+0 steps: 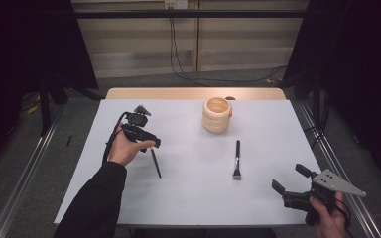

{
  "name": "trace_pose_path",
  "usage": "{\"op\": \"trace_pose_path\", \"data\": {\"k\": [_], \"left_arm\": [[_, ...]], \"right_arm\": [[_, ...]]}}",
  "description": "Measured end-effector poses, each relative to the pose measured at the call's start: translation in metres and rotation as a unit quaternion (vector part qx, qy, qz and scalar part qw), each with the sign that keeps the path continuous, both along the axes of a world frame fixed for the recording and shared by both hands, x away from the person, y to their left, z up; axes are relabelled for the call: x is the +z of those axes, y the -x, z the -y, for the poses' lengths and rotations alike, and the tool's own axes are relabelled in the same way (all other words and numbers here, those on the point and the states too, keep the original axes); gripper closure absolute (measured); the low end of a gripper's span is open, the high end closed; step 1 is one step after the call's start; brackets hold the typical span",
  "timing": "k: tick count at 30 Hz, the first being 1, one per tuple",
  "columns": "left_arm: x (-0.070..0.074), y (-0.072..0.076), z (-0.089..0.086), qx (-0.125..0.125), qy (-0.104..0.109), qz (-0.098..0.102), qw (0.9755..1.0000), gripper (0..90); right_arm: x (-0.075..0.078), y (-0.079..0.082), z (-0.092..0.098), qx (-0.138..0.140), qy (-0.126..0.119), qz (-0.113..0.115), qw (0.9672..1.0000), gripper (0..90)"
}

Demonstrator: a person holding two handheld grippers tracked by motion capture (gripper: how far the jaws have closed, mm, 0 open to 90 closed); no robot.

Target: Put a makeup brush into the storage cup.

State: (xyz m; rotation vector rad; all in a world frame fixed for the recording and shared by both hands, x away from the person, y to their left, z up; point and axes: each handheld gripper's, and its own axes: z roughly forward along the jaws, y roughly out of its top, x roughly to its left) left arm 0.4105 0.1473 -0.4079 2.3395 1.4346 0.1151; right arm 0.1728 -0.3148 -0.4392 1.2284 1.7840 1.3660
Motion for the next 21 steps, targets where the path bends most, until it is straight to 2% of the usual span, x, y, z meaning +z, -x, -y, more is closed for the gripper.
{"op": "trace_pose_path", "data": {"k": [2, 3, 5, 7, 8, 9, 11, 13, 16, 17, 18, 19, 21], "left_arm": [[-0.001, 0.0, 0.0, 0.004, 0.0, -0.004, 1.0, 15.2], [-0.002, 0.0, 0.002, 0.012, -0.01, -0.008, 0.9999, 14.3], [-0.003, 0.0, 0.004, 0.009, -0.012, -0.014, 0.9998, 19.4], [-0.006, -0.001, 0.005, 0.015, -0.006, -0.031, 0.9994, 24.0], [-0.006, -0.001, 0.005, 0.015, -0.006, -0.031, 0.9994, 24.8], [-0.008, -0.002, 0.006, 0.033, -0.022, -0.03, 0.9987, 26.1], [-0.01, -0.004, 0.006, 0.033, -0.017, -0.042, 0.9985, 27.5], [-0.01, -0.003, 0.008, 0.034, -0.016, -0.047, 0.9982, 33.2], [-0.01, -0.002, 0.012, 0.029, -0.02, -0.039, 0.9986, 40.7], [-0.011, -0.002, 0.013, 0.031, -0.024, -0.043, 0.9983, 44.8], [-0.011, -0.002, 0.013, 0.031, -0.024, -0.043, 0.9983, 45.1], [-0.013, -0.003, 0.015, 0.046, -0.025, -0.052, 0.9973, 45.3], [-0.014, -0.004, 0.015, 0.045, -0.031, -0.056, 0.9969, 50.2]], "right_arm": [[0.0, 0.0, 0.0, 0.0, 0.0, -0.001, 1.0, 0.0], [0.0, 0.0, -0.001, 0.0, 0.0, 0.0, 1.0, 0.0], [0.0, 0.0, -0.001, 0.002, 0.002, 0.0, 1.0, 0.0], [0.0, 0.0, -0.001, 0.003, 0.003, -0.001, 1.0, 0.0], [0.0, 0.0, -0.001, 0.003, 0.003, -0.001, 1.0, 0.0], [0.0, 0.0, -0.001, 0.003, 0.002, 0.0, 1.0, 0.0], [0.0, 0.0, 0.0, 0.004, 0.004, -0.001, 1.0, 0.0], [0.0, 0.0, -0.001, 0.005, 0.004, -0.002, 1.0, 0.0], [0.0, 0.0, -0.001, 0.006, 0.004, 0.0, 1.0, 0.0], [0.0, 0.0, -0.001, 0.007, 0.003, -0.001, 1.0, 0.0], [0.0, 0.0, -0.001, 0.007, 0.003, -0.001, 1.0, 0.0], [0.0, 0.0, -0.001, 0.008, 0.005, 0.001, 1.0, 0.0], [0.0, 0.0, -0.002, 0.01, 0.003, -0.002, 0.9999, 0.0]]}}
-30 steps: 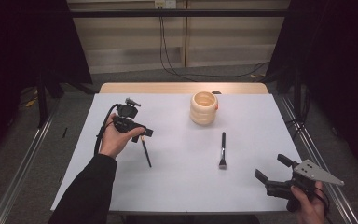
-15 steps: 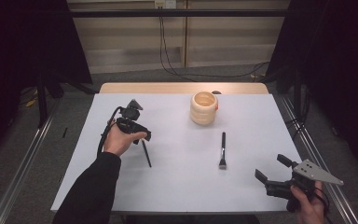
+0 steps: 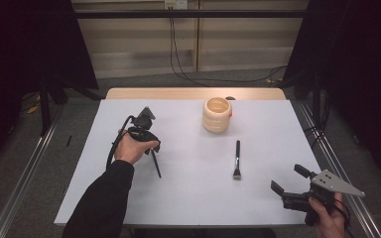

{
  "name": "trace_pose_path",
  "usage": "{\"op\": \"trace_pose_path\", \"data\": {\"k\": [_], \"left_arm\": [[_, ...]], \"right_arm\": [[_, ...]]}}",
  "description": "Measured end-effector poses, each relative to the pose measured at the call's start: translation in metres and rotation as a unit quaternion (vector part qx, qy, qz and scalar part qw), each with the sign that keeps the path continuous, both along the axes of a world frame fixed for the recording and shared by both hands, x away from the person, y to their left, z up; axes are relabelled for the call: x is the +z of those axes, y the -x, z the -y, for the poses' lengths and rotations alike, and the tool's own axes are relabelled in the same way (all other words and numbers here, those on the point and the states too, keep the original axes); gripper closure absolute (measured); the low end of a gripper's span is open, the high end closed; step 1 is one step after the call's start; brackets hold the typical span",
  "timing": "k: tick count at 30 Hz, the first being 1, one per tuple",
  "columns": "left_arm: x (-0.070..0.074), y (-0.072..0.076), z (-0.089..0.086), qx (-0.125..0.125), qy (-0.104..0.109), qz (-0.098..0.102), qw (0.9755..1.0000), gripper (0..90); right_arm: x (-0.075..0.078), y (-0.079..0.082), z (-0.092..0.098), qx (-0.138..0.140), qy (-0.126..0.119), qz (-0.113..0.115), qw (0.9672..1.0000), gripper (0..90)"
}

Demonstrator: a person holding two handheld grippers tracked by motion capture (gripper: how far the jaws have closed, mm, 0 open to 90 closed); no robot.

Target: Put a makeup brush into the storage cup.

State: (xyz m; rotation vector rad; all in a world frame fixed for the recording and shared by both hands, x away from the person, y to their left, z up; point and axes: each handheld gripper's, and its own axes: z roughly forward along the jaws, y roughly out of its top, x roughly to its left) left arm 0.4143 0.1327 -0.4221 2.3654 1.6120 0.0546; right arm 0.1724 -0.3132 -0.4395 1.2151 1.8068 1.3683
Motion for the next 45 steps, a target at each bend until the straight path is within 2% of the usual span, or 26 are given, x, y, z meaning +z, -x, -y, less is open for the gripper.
{"op": "trace_pose_path", "data": {"k": [3, 4, 7, 9, 10, 11, 13, 15, 20, 21, 22, 23, 24, 25, 28, 31, 32, 33, 34, 38, 45], "left_arm": [[-0.002, -0.001, 0.001, 0.011, 0.002, -0.007, 0.9999, 55.5], [-0.004, -0.002, 0.002, 0.016, -0.001, -0.016, 0.9997, 56.5], [-0.006, -0.003, 0.003, 0.023, -0.004, -0.021, 0.9995, 58.0], [-0.008, -0.004, 0.002, 0.032, -0.002, -0.028, 0.9991, 57.3], [-0.009, -0.004, 0.004, 0.034, -0.004, -0.034, 0.9988, 57.3], [-0.012, -0.003, 0.006, 0.036, -0.012, -0.04, 0.9985, 53.7], [-0.013, -0.004, 0.007, 0.042, -0.02, -0.037, 0.9982, 53.3], [-0.014, -0.005, 0.008, 0.047, -0.018, -0.039, 0.998, 53.8], [-0.022, -0.004, 0.01, 0.051, -0.021, -0.053, 0.9971, 60.9], [-0.022, -0.004, 0.01, 0.051, -0.021, -0.053, 0.9971, 61.2], [-0.022, -0.005, 0.011, 0.043, -0.034, -0.049, 0.9973, 61.6], [-0.022, -0.005, 0.011, 0.043, -0.034, -0.049, 0.9973, 62.3], [-0.023, -0.003, 0.015, 0.04, -0.05, -0.043, 0.997, 64.8], [-0.023, -0.003, 0.016, 0.037, -0.057, -0.041, 0.9969, 67.5], [-0.024, -0.003, 0.018, 0.038, -0.065, -0.04, 0.9964, 68.1], [-0.025, -0.004, 0.018, 0.038, -0.065, -0.046, 0.9961, 69.2], [-0.024, -0.005, 0.018, 0.033, -0.074, -0.044, 0.9957, 69.2], [-0.025, -0.004, 0.02, 0.038, -0.07, -0.045, 0.9958, 69.7], [-0.024, -0.004, 0.02, 0.03, -0.078, -0.044, 0.9955, 70.3], [-0.024, -0.005, 0.02, 0.033, -0.07, -0.046, 0.9959, 71.9], [-0.023, -0.006, 0.019, 0.032, -0.077, -0.047, 0.9955, 83.6]], "right_arm": [[0.0, 0.0, 0.0, -0.001, 0.0, 0.001, 1.0, 0.0], [0.0, 0.0, 0.0, -0.001, 0.0, -0.001, 1.0, 0.0], [0.0, 0.0, 0.0, 0.0, 0.0, 0.0, 1.0, 0.0], [0.0, 0.0, 0.0, 0.0, -0.001, -0.002, 1.0, 0.0], [0.0, 0.0, 0.0, 0.0, 0.0, -0.002, 1.0, 0.0], [0.0, 0.0, 0.0, 0.001, -0.001, -0.002, 1.0, 0.0], [0.0, 0.0, 0.0, 0.0, 0.001, 0.0, 1.0, 0.0], [0.0, 0.0, 0.0, 0.002, 0.002, 0.0, 1.0, 0.0], [-0.001, 0.0, 0.0, 0.002, 0.003, -0.001, 1.0, 0.0], [-0.001, 0.0, 0.0, 0.002, 0.003, -0.001, 1.0, 0.0], [-0.001, -0.001, 0.001, 0.0, 0.002, -0.003, 1.0, 0.0], [-0.001, -0.001, 0.002, -0.002, 0.002, -0.004, 1.0, 0.0], [-0.001, 0.0, 0.002, -0.004, -0.001, -0.003, 1.0, 0.0], [-0.001, 0.0, 0.002, -0.002, 0.001, -0.003, 1.0, 0.0], [-0.002, 0.0, 0.0, 0.007, 0.006, -0.006, 0.9999, 0.0], [-0.002, -0.001, -0.002, 0.008, 0.007, -0.006, 0.9999, 0.0], [-0.002, -0.001, -0.002, 0.01, 0.007, -0.006, 0.9999, 0.0], [-0.002, -0.001, -0.002, 0.009, 0.007, -0.007, 0.9999, 0.0], [-0.002, 0.0, -0.001, 0.008, 0.007, -0.008, 0.9999, 0.0], [-0.002, -0.001, -0.001, 0.008, 0.007, -0.007, 0.9999, 0.0], [-0.002, 0.0, -0.002, 0.009, 0.008, -0.008, 0.9999, 0.0]]}}
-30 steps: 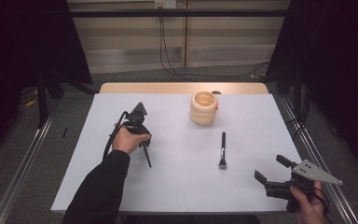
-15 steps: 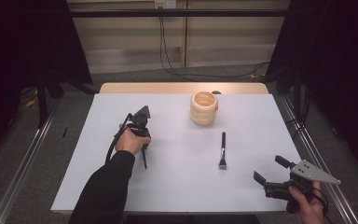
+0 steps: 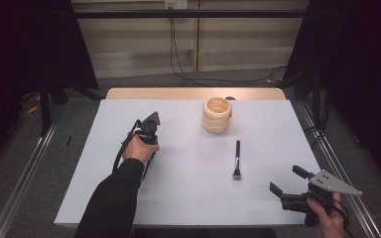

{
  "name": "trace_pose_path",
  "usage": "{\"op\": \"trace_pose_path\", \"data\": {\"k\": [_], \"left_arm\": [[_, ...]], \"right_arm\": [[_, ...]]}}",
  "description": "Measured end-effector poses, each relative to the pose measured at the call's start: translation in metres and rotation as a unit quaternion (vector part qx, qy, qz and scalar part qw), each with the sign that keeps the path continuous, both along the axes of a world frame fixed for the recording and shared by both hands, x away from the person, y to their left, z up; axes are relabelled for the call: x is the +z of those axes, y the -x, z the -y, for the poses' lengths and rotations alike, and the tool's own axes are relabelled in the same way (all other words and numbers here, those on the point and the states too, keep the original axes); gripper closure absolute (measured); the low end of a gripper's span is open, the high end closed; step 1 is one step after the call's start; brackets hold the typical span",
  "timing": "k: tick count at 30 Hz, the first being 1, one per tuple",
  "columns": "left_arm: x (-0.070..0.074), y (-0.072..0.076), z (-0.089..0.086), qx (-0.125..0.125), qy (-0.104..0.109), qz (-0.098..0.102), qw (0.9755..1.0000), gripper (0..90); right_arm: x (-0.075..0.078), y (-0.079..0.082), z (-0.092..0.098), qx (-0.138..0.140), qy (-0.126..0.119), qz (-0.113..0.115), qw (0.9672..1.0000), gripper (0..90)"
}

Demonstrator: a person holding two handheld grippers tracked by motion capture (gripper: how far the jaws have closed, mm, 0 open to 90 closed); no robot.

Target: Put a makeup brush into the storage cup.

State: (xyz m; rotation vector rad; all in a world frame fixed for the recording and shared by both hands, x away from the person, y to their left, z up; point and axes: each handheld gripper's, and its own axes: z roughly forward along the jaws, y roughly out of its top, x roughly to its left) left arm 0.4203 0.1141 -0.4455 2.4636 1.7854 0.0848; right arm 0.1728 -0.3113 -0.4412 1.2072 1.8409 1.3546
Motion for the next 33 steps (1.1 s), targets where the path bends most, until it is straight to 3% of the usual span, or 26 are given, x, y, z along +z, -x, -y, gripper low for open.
{"op": "trace_pose_path", "data": {"k": [3, 5, 10, 12, 13, 22, 32, 33], "left_arm": [[0.0, 0.001, 0.006, -0.013, -0.02, 0.001, 0.9997, 83.8], [0.0, 0.0, 0.006, -0.016, -0.02, -0.002, 0.9997, 83.9], [0.001, -0.001, -0.004, -0.015, 0.018, -0.006, 0.9997, 84.1], [0.001, -0.001, -0.006, -0.018, 0.017, -0.003, 0.9997, 84.0], [0.001, -0.001, -0.009, -0.018, 0.032, -0.004, 0.9993, 84.0], [0.001, 0.002, -0.021, -0.011, 0.074, 0.005, 0.9972, 84.0], [0.007, 0.011, -0.031, -0.021, 0.11, 0.041, 0.9929, 84.0], [0.01, 0.013, -0.033, -0.026, 0.122, 0.049, 0.991, 84.0]], "right_arm": [[0.0, 0.0, 0.0, 0.0, 0.0, 0.002, 1.0, 0.0], [0.0, 0.0, 0.0, 0.001, 0.001, 0.001, 1.0, 0.0], [0.0, 0.001, 0.0, -0.001, -0.001, 0.001, 1.0, 0.0], [0.0, 0.001, 0.0, -0.001, 0.0, 0.002, 1.0, 0.0], [0.0, 0.001, 0.0, 0.0, 0.0, 0.001, 1.0, 0.0], [0.0, 0.0, 0.0, -0.001, 0.001, 0.001, 1.0, 0.0], [0.0, 0.001, 0.0, -0.003, 0.001, 0.002, 1.0, 0.0], [0.0, 0.001, 0.0, -0.003, 0.0, 0.002, 1.0, 0.0]]}}
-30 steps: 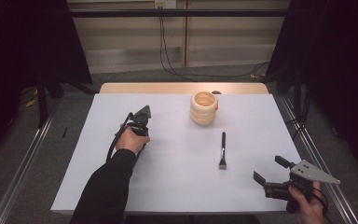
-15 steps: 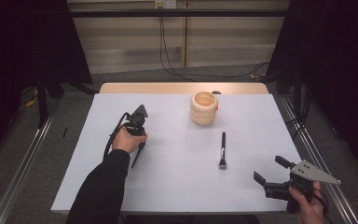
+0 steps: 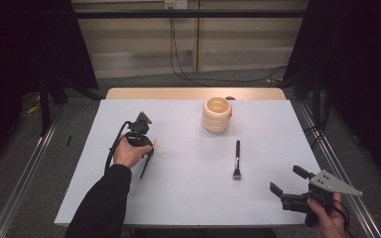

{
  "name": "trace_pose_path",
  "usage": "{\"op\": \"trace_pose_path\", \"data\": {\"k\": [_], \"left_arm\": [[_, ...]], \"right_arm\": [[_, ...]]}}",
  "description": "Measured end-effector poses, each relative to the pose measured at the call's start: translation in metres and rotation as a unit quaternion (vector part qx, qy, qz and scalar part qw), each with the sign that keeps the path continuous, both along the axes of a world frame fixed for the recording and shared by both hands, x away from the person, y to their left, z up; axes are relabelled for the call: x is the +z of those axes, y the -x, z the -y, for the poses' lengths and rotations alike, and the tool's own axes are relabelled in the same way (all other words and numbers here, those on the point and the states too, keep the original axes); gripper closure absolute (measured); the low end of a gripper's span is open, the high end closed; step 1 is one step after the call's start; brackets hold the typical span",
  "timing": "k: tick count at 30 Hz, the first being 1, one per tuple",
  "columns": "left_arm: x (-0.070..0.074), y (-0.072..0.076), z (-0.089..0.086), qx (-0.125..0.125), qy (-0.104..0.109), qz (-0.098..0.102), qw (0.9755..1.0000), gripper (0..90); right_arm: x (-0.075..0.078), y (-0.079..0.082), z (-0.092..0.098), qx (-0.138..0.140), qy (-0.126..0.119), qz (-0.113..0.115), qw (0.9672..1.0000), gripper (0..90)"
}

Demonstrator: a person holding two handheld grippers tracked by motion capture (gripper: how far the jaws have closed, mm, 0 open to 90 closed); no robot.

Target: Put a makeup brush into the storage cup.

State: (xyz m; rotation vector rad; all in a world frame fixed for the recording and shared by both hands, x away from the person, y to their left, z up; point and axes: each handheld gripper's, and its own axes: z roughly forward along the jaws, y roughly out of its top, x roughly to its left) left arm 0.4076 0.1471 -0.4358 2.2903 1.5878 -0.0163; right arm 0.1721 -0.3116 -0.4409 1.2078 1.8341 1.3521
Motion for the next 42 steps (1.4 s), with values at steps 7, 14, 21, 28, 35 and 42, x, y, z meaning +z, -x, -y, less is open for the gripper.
{"op": "trace_pose_path", "data": {"k": [7, 14, 21, 28, 35, 42], "left_arm": [[0.009, 0.006, -0.003, -0.023, 0.014, 0.022, 0.9994, 84.0], [0.017, 0.014, -0.008, -0.022, 0.036, 0.067, 0.9969, 84.0], [0.027, 0.024, -0.011, -0.031, 0.061, 0.12, 0.9904, 84.0], [0.035, 0.031, -0.018, -0.029, 0.089, 0.157, 0.9832, 83.9], [0.042, 0.042, -0.022, -0.038, 0.121, 0.205, 0.9705, 83.9], [0.044, 0.05, -0.025, -0.037, 0.143, 0.247, 0.9575, 84.0]], "right_arm": [[0.0, 0.0, 0.0, 0.001, 0.002, 0.0, 1.0, 0.0], [0.0, 0.001, -0.001, 0.003, 0.002, 0.001, 1.0, 0.0], [0.001, 0.001, -0.001, 0.005, 0.002, 0.004, 1.0, 0.0], [0.001, 0.001, -0.001, 0.003, 0.001, 0.003, 1.0, 0.0], [0.001, 0.001, -0.001, 0.005, 0.001, 0.002, 1.0, 0.0], [0.0, 0.0, -0.001, 0.003, 0.0, 0.001, 1.0, 0.0]]}}
